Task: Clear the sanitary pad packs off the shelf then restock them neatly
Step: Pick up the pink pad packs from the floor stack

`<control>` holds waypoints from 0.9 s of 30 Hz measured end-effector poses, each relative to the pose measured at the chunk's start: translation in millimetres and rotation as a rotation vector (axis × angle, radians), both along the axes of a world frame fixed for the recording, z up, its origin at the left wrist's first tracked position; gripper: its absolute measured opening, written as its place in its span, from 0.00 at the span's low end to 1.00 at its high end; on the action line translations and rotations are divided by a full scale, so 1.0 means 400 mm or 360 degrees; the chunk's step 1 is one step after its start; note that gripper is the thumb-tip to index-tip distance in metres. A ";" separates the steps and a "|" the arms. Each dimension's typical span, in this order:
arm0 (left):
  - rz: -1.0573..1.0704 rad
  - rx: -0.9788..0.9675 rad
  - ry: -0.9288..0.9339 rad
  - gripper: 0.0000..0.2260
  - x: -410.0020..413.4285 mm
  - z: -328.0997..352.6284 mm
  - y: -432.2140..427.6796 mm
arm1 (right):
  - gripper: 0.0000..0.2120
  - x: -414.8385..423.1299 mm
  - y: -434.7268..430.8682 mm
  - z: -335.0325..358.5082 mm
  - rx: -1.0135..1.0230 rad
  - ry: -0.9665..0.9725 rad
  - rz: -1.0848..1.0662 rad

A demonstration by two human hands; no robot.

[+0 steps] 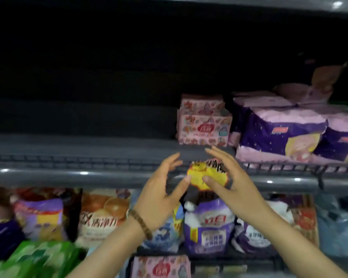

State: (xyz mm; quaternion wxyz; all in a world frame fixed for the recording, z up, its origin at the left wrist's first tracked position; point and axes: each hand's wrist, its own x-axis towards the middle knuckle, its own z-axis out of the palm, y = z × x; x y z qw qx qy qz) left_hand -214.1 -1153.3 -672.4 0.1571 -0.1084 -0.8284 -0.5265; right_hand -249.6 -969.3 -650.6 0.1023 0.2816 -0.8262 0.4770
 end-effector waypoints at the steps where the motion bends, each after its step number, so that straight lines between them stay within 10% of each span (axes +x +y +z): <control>1: 0.0009 0.0019 -0.0037 0.24 0.034 -0.039 0.001 | 0.24 0.040 -0.002 -0.032 -0.0051 -0.0071 0.0033; 7: 0.0094 -0.0099 -0.0738 0.27 0.160 -0.349 -0.044 | 0.19 0.169 -0.012 -0.333 0.0055 -0.0977 0.0062; 16: 0.0482 -0.0273 -0.1438 0.32 0.122 -0.662 -0.092 | 0.42 0.158 -0.049 -0.651 0.0043 -0.1866 -0.0368; 27: 0.0642 -0.0149 -0.1465 0.41 0.125 -0.737 -0.090 | 0.11 0.194 -0.072 -0.674 -0.0446 -0.2258 -0.0349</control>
